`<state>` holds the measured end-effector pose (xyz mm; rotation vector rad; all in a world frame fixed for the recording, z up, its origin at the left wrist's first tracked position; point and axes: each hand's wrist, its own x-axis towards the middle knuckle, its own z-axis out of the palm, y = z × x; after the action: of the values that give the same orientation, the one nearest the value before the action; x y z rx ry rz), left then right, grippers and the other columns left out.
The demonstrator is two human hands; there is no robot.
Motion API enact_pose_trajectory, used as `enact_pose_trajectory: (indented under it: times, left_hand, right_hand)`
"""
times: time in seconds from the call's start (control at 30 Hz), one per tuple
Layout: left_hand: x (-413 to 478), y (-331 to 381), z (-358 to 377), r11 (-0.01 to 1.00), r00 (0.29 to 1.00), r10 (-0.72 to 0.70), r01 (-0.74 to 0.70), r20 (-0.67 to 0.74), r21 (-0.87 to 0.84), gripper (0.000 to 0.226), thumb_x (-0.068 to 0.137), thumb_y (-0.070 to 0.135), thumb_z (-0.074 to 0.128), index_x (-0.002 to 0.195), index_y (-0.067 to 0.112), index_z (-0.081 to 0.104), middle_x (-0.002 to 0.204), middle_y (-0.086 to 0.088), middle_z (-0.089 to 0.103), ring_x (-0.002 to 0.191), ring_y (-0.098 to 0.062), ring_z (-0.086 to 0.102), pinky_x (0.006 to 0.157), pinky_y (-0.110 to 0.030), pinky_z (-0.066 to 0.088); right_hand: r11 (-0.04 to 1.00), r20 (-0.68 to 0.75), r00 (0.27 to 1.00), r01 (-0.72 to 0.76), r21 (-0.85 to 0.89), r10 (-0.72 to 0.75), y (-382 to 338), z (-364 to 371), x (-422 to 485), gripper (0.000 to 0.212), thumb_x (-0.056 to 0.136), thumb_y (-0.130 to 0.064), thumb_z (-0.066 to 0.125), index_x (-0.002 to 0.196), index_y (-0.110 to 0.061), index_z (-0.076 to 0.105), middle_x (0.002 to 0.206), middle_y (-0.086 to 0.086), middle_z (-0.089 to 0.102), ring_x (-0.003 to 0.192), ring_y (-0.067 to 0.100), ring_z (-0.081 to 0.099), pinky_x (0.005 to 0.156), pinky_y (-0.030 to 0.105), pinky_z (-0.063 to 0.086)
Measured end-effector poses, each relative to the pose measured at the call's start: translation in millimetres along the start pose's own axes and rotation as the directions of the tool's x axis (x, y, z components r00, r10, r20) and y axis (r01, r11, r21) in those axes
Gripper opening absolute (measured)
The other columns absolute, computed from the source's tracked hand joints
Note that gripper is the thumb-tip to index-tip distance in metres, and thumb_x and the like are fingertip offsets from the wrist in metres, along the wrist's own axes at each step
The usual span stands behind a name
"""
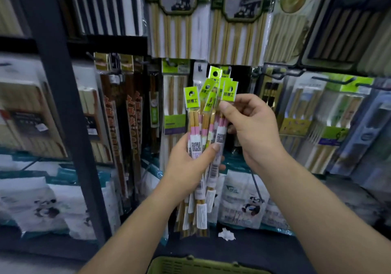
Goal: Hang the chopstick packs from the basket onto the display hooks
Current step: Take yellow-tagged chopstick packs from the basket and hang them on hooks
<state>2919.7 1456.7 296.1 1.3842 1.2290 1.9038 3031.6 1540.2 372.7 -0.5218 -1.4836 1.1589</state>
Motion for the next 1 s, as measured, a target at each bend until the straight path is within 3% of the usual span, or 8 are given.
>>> enact_pose_trajectory:
  times: [0.17,0.3,0.37,0.5,0.57,0.63,0.77,1.0]
  left_hand:
    - [5,0,-1,0.999,0.999,0.032,-0.032,-0.043,-0.015,0.024,0.098,0.015,0.069,0.116,0.03,0.064,0.103,0.025,0.076,0.09,0.005,0.072,0.067,-0.007,0.053]
    - [8,-1,-9,0.995,0.994,0.026,-0.016,-0.104,0.094,0.025,0.096,0.03,0.072,0.118,0.04,0.064,0.11,0.029,0.072,0.102,0.009,0.067,0.077,-0.005,0.05]
    - [8,-3,-13,0.992,0.992,0.003,0.013,-0.125,0.128,0.027,0.096,0.037,0.072,0.121,0.043,0.063,0.112,0.031,0.07,0.103,0.011,0.065,0.08,-0.011,0.05]
    - [9,-5,-17,0.992,0.987,-0.014,0.034,-0.16,0.123,0.033,0.091,0.047,0.072,0.123,0.044,0.063,0.116,0.027,0.07,0.108,0.007,0.064,0.091,-0.024,0.05]
    - [9,-4,-18,0.996,0.989,-0.016,0.029,-0.148,0.087,0.019,0.096,0.036,0.07,0.111,0.047,0.067,0.107,0.017,0.076,0.1,-0.001,0.071,0.083,-0.025,0.058]
    - [9,-2,-18,0.999,0.992,-0.046,0.049,-0.121,0.021,0.023,0.1,0.023,0.067,0.099,0.046,0.069,0.095,0.001,0.08,0.087,-0.016,0.077,0.069,-0.028,0.062]
    - [8,0,-22,0.996,0.99,-0.081,0.077,-0.118,-0.035,0.02,0.101,0.02,0.065,0.102,0.04,0.068,0.091,-0.01,0.078,0.084,-0.028,0.078,0.065,-0.033,0.062]
    - [9,-1,-22,0.997,0.991,-0.081,0.082,-0.11,0.001,0.016,0.099,0.025,0.068,0.104,0.04,0.07,0.095,-0.003,0.078,0.085,-0.023,0.078,0.069,-0.04,0.064]
  right_hand:
    - [0.992,-0.003,0.999,-0.032,0.126,0.033,-1,7,9,0.014,0.084,-0.012,0.081,0.093,-0.017,0.071,0.082,-0.001,0.069,0.075,0.012,0.064,0.06,0.018,0.05]
    - [0.981,-0.043,0.993,-0.1,0.165,0.108,-2,9,16,0.008,0.088,-0.019,0.078,0.093,-0.016,0.073,0.092,0.009,0.07,0.081,0.019,0.063,0.056,0.023,0.049]
    - [0.985,-0.062,0.991,-0.106,0.136,0.115,-5,9,20,0.007,0.093,-0.024,0.073,0.091,-0.018,0.075,0.095,0.014,0.07,0.08,0.019,0.061,0.054,0.024,0.048]
    - [0.997,-0.087,0.995,-0.05,0.053,0.054,-13,12,29,0.019,0.098,-0.026,0.067,0.082,-0.019,0.074,0.081,0.006,0.067,0.07,0.014,0.059,0.053,0.021,0.047]
    - [0.999,-0.099,0.994,-0.036,0.03,0.039,-18,14,33,0.023,0.099,-0.025,0.066,0.078,-0.018,0.073,0.076,0.005,0.064,0.066,0.013,0.057,0.053,0.019,0.046]
    - [1.0,-0.104,0.994,-0.029,0.011,0.03,-20,15,36,0.026,0.099,-0.025,0.065,0.074,-0.019,0.071,0.072,0.005,0.062,0.063,0.012,0.055,0.053,0.018,0.045]
    - [0.999,-0.124,0.992,-0.038,-0.025,0.034,-18,17,40,0.03,0.098,-0.024,0.066,0.068,-0.021,0.07,0.068,0.003,0.061,0.061,0.011,0.054,0.052,0.017,0.045]
    - [0.99,-0.148,0.987,-0.074,-0.119,0.056,-4,16,47,0.022,0.097,-0.028,0.067,0.08,-0.018,0.076,0.075,0.004,0.068,0.074,0.015,0.062,0.082,0.039,0.057]
